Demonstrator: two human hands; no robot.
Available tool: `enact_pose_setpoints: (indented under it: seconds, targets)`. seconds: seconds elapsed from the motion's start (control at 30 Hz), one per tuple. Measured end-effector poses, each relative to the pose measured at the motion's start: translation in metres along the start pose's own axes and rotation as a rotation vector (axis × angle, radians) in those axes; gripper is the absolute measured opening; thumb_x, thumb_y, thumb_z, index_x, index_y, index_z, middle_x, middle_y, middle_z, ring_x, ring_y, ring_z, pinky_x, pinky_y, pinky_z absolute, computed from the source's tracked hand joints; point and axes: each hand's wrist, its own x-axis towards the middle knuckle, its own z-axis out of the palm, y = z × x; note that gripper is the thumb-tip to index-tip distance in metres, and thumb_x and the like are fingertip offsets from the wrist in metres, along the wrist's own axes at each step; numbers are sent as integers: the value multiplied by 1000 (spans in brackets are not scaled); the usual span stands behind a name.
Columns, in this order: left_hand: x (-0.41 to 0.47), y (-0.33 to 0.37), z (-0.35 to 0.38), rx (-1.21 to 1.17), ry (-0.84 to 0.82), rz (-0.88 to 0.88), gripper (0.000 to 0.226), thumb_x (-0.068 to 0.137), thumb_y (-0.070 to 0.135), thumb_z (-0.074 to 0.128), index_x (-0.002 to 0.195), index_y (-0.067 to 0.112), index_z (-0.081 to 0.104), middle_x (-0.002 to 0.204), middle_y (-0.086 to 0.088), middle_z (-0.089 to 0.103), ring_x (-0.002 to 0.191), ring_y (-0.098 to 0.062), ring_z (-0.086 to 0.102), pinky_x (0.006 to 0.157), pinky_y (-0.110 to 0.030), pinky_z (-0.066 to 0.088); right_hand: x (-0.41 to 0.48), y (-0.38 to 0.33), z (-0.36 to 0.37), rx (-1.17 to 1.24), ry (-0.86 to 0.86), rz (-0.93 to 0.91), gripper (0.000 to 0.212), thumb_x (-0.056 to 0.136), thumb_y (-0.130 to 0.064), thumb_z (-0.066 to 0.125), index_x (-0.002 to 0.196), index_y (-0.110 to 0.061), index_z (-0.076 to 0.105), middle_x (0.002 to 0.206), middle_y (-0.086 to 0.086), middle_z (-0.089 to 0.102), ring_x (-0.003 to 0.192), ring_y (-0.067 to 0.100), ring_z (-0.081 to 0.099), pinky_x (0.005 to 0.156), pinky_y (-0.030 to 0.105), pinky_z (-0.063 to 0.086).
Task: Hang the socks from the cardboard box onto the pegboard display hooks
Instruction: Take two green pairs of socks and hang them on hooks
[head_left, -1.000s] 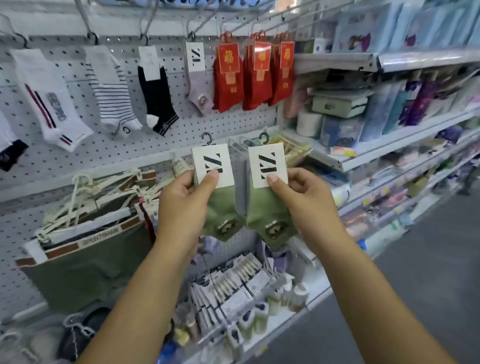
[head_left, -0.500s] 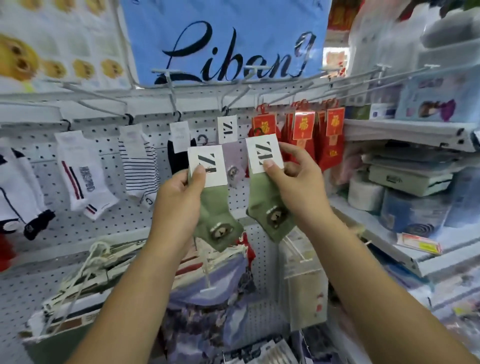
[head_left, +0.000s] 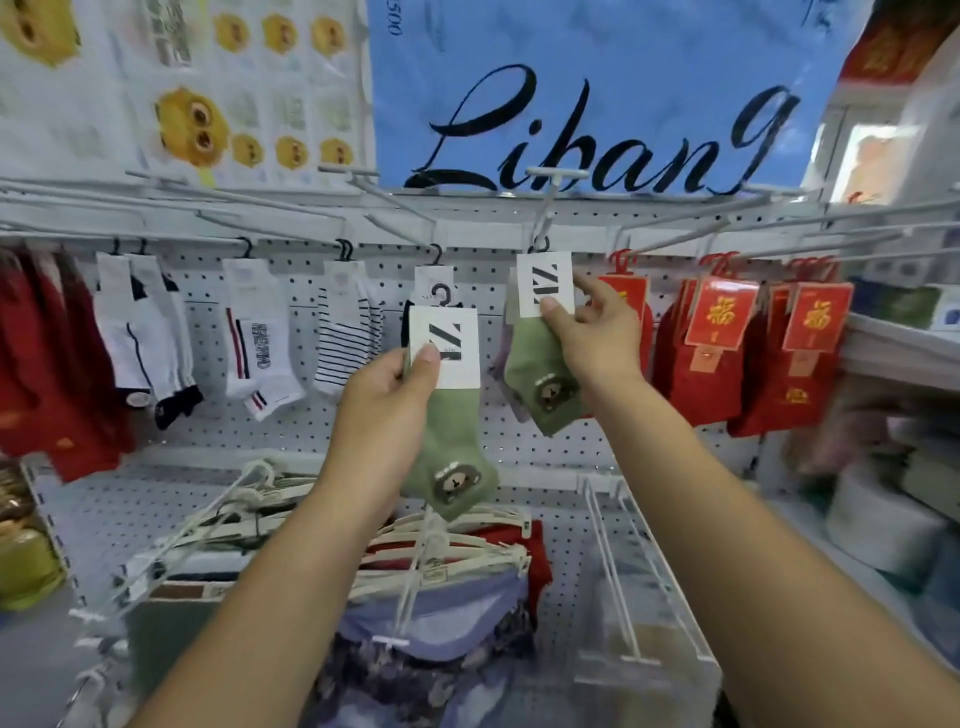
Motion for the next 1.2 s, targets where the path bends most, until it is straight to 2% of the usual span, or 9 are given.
enact_pose_setpoints:
  seconds: [0.1,0.23,0.37,0.53,0.73,0.9,0.97,1.07,1.2]
  targets:
    - [3,-3,3,4,-2,7,31,102,45,56,86,24,71,82,11,77,70,0,69,63,-18,51,7,10,4,-24,-56,25,54,89,-23,77,138,-19,55,117,11,72,101,24,72,87,41,61]
    - [8,-8,5,17,-28,22,31,104,42,54,77,36,69,65,36,66,58,22,58,48,0,40,8,18,1,-28,-84,0,53,88,-22,77,137,-19,58,101,8,76,85,15,76,75,31,62]
    - [10,-9,13,11,-52,-14,45,104,44,53,65,62,68,69,38,67,67,17,63,68,-19,49,7,12,-8,-122,-81,-31,49,89,-22,76,136,-18,61,107,6,73,96,18,71,87,35,60]
    - [15,-13,23,-101,-84,-71,31,102,41,58,79,51,77,91,16,79,82,-4,75,76,-29,56,-24,-5,-19,-296,31,-77,42,94,-36,68,132,-17,63,125,-4,67,113,11,61,102,31,50]
    - [15,-9,44,-123,-157,-79,23,101,44,59,95,37,80,101,4,80,98,-19,76,96,-47,57,-69,-21,-30,-73,-292,-16,18,96,-34,66,97,-19,76,93,6,77,80,7,70,67,25,60]
    - [17,5,49,-56,-121,-12,27,103,40,56,89,38,78,97,9,79,92,-11,75,86,-35,60,-60,-28,-33,-16,-200,19,16,93,-16,72,107,-9,71,97,13,75,82,18,71,71,27,61]
    - [26,9,44,19,-14,53,12,102,38,58,108,36,68,110,10,73,101,-9,70,91,-34,57,-51,-30,-32,-10,-129,20,19,93,-17,71,109,-6,70,100,17,73,82,17,69,74,31,62]
    - [39,20,27,61,155,135,54,96,38,65,143,25,42,130,12,56,112,-1,57,86,-17,44,-34,-31,-31,-64,-46,-22,8,93,-19,72,99,-16,68,89,5,70,86,18,67,85,41,61]
    - [55,38,8,103,229,282,55,95,29,71,143,24,44,134,10,53,121,-1,52,95,-20,41,-13,-28,-29,-183,18,-90,7,94,-21,69,96,-22,63,85,-4,66,85,16,66,84,37,58]
